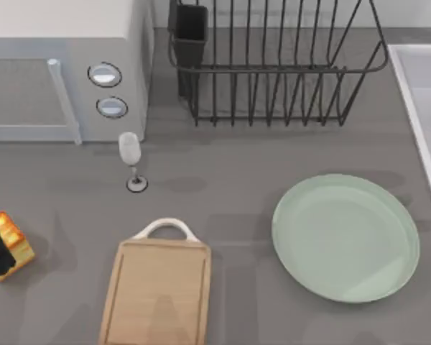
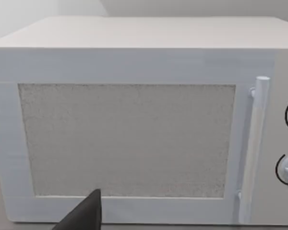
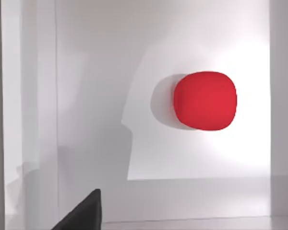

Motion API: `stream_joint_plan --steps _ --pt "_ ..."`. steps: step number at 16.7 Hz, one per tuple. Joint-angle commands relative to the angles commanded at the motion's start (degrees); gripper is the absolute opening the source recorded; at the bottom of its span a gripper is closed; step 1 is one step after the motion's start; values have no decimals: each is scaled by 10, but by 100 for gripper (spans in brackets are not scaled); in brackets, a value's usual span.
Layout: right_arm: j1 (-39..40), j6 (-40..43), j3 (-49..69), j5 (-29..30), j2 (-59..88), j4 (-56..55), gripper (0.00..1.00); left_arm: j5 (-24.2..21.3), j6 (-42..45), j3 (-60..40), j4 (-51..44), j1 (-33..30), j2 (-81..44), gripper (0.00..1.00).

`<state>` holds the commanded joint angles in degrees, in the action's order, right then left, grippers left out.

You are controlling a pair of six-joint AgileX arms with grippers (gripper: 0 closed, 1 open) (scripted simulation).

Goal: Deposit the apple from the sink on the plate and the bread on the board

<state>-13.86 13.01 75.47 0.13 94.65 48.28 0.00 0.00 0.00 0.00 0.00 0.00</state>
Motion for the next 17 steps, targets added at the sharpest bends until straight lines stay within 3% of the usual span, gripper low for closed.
stream_joint_plan --steps 7,17 --pt "-39 36 212 0 279 134 100 0 0 0 0 0 0 100" --pt "-45 44 234 -4 326 129 100 0 0 0 0 0 0 100"
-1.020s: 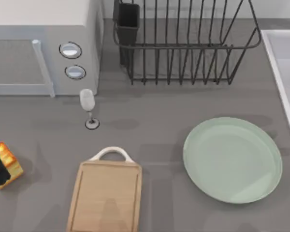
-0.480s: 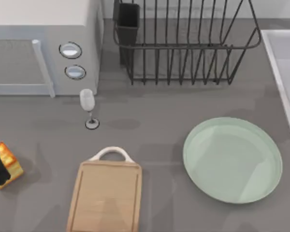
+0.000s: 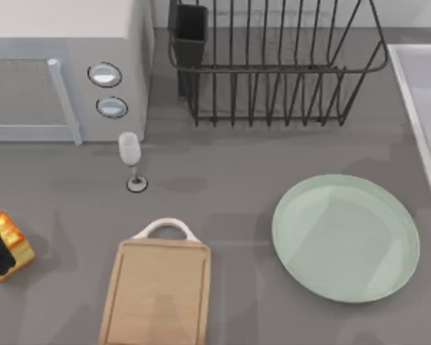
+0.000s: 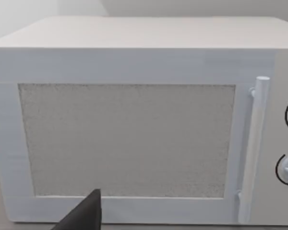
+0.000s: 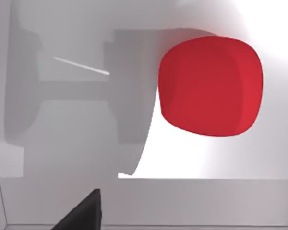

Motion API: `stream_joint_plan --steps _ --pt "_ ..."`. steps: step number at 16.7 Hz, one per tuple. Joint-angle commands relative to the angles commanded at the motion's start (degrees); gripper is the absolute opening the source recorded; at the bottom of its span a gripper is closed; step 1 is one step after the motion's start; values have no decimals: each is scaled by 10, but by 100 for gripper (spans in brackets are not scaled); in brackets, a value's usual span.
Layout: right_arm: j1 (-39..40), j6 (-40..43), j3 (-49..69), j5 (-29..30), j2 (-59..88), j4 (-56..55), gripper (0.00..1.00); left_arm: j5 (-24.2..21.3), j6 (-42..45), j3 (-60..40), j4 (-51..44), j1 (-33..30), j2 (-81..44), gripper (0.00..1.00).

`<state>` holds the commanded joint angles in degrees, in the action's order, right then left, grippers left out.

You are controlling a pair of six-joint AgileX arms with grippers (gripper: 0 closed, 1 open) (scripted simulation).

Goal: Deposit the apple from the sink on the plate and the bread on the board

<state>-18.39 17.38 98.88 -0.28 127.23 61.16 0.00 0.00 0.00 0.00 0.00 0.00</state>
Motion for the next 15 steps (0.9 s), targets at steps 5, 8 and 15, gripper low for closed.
stream_joint_plan --steps 5,8,15 --pt "-13 10 -24 -10 71 -111 100 0 0 0 0 0 0 100" --pt "-6 4 -68 -3 110 -186 100 0 0 0 0 0 0 100" --pt "3 -5 -109 6 136 -240 100 0 0 0 0 0 0 100"
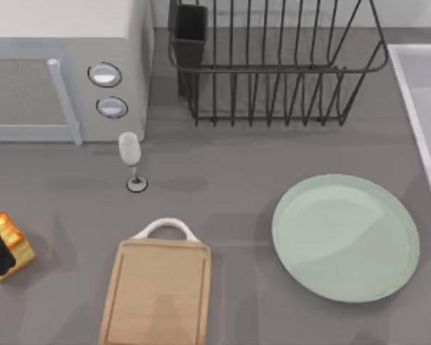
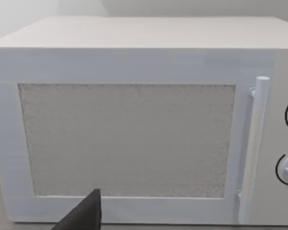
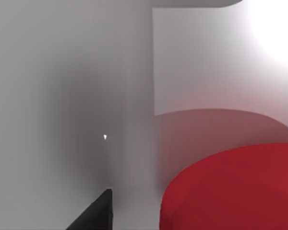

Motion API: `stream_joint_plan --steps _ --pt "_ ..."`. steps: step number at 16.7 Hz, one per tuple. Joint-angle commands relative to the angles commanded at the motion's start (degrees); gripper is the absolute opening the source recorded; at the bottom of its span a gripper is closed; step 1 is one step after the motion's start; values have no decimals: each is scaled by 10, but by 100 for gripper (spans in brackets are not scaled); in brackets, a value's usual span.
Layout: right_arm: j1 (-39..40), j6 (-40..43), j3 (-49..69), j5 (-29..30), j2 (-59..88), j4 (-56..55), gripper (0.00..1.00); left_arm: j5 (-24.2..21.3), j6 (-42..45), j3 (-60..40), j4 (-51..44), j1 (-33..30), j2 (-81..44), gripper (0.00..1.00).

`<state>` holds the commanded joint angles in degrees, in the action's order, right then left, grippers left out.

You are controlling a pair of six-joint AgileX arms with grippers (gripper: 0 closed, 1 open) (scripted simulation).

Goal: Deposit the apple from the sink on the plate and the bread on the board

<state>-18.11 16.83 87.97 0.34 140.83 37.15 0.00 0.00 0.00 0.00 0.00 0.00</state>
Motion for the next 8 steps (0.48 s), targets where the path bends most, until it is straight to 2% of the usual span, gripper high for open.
stream_joint_plan --steps 1,8 --pt "0 0 0 0 0 0 100 0 0 0 0 0 0 100" --pt "0 0 0 0 0 0 47 0 0 0 0 0 0 100"
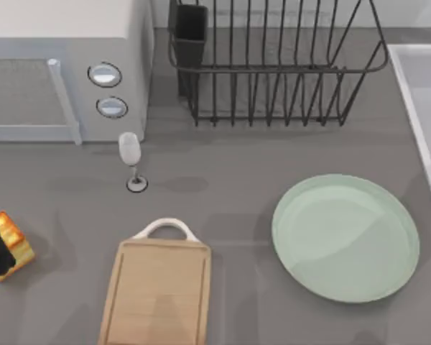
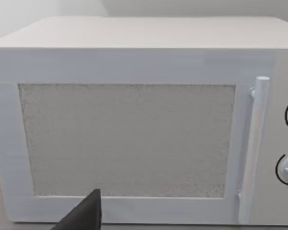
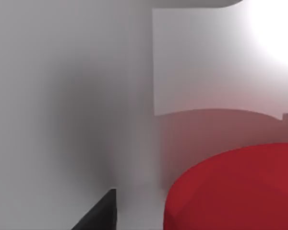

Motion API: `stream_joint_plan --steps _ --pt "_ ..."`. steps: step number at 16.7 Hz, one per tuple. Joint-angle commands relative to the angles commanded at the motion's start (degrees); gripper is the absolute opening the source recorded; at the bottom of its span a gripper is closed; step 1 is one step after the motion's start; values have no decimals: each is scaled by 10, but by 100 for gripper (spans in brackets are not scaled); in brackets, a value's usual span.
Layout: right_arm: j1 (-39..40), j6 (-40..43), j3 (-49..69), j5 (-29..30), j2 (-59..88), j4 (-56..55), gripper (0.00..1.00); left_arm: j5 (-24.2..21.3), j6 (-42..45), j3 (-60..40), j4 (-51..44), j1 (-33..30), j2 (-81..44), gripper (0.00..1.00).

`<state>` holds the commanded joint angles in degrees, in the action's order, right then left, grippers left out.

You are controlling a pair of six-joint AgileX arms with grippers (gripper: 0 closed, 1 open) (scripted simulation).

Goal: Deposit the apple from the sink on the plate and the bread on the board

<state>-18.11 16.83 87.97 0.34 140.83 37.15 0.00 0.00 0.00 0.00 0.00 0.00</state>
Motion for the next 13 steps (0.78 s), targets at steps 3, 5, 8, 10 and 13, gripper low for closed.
stream_joint_plan --steps 3,5,8,10,13 --pt "0 0 0 0 0 0 25 0 0 0 0 0 0 100" --pt "0 0 0 0 0 0 10 0 0 0 0 0 0 100" --pt "0 0 0 0 0 0 0 0 0 0 0 0 0 100" --pt "0 0 0 0 0 0 0 0 0 0 0 0 0 100" --pt "0 0 0 0 0 0 0 0 0 0 0 0 0 100"
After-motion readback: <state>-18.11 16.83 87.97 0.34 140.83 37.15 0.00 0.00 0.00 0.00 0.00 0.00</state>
